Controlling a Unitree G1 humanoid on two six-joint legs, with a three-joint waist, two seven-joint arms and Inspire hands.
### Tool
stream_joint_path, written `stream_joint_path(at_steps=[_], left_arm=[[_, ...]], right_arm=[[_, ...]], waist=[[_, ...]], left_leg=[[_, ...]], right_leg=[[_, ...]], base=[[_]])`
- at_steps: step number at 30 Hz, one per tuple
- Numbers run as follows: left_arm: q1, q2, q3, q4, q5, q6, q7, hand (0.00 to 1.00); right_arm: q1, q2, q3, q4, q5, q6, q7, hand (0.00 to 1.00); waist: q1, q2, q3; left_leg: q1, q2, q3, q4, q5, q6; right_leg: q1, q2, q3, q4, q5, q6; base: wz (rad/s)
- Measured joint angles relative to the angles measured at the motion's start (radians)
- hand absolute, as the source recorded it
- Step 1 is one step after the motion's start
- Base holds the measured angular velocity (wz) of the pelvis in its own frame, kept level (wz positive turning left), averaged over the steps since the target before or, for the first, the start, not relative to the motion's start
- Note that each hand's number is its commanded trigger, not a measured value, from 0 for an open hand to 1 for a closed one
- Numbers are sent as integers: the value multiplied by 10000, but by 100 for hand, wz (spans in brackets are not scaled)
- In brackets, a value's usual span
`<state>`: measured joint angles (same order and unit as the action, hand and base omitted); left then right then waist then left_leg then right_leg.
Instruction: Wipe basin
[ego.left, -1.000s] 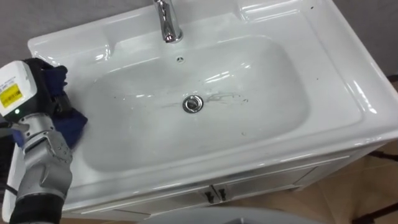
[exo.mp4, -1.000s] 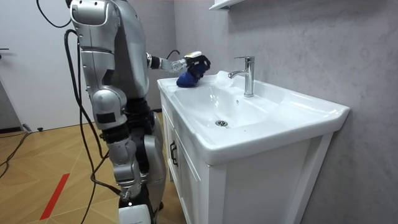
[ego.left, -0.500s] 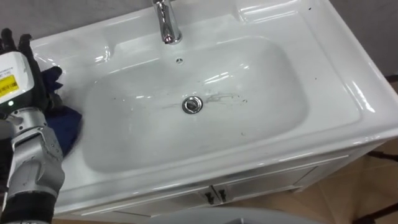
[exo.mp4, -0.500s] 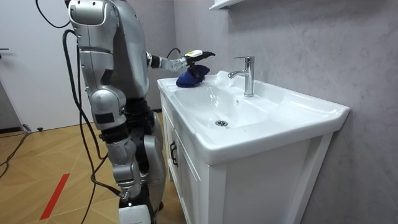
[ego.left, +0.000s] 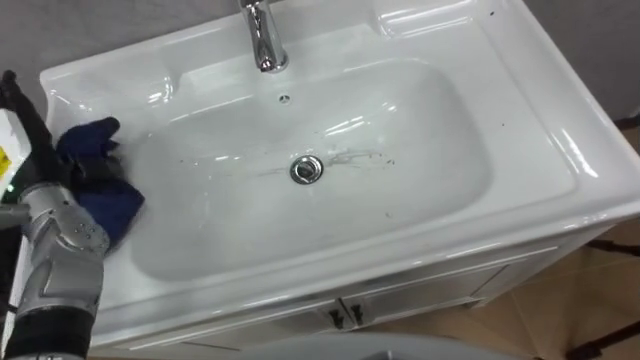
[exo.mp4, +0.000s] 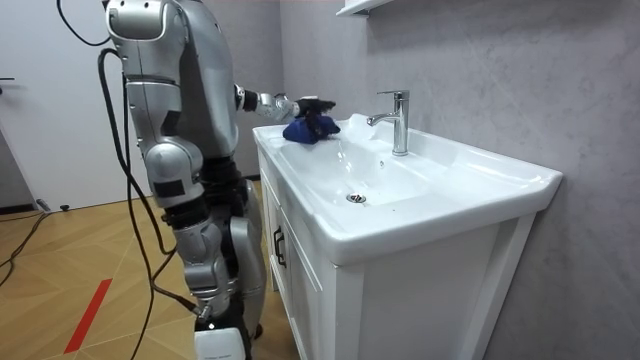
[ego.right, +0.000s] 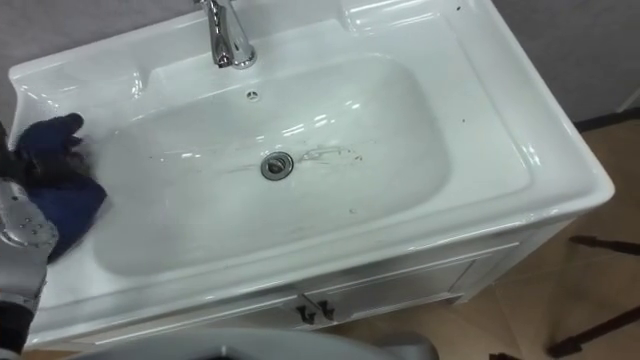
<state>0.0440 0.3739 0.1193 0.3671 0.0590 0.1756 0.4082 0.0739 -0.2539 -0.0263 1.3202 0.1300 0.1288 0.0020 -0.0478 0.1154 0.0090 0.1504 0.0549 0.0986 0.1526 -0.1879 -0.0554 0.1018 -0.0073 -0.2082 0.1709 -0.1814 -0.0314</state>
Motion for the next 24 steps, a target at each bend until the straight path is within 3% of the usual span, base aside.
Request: stream_joint_path(at_steps=[3,5,8,13,18,24], left_arm=[[-11,-7,207,-532,-2181,-86,-275,0],[-54,-5,802,-656,-3704,-168,-518,0],[-55,-2,1302,-609,-5066,-273,-940,0],[-61,6,1591,-537,-5499,-306,-1440,0],[-62,6,1642,-535,-5498,-301,-1579,0],[-64,6,1642,-535,-5470,-273,-1641,0]], right_arm=[[1,33,-40,-91,38,38,2,0],[66,39,-361,-349,38,34,-6,0],[72,55,-562,-458,267,17,21,0],[104,59,-784,-752,449,29,93,0],[302,59,-834,-904,659,27,82,0],[455,61,-835,-903,650,32,83,0]], waist=[[42,-48,-50],[32,-104,-58],[43,-86,-68],[50,-79,-69],[152,8,-125],[198,14,-81]], left_leg=[[-11,10,-2,-1,1,0],[20,5,2,-2,0,0],[100,3,-6,-13,0,0],[92,-2,-7,-8,-5,6],[71,-6,-6,-6,-5,7],[66,-6,-7,-10,-5,7]], right_leg=[[-28,14,4,22,-3,-5],[20,-3,-21,22,-3,-4],[172,-10,-59,16,-1,-3],[147,-45,-91,-10,-43,10],[87,-21,-4,18,-41,10],[90,-26,7,7,-42,10]], base=[[0],[0],[4],[4],[-3],[0]])
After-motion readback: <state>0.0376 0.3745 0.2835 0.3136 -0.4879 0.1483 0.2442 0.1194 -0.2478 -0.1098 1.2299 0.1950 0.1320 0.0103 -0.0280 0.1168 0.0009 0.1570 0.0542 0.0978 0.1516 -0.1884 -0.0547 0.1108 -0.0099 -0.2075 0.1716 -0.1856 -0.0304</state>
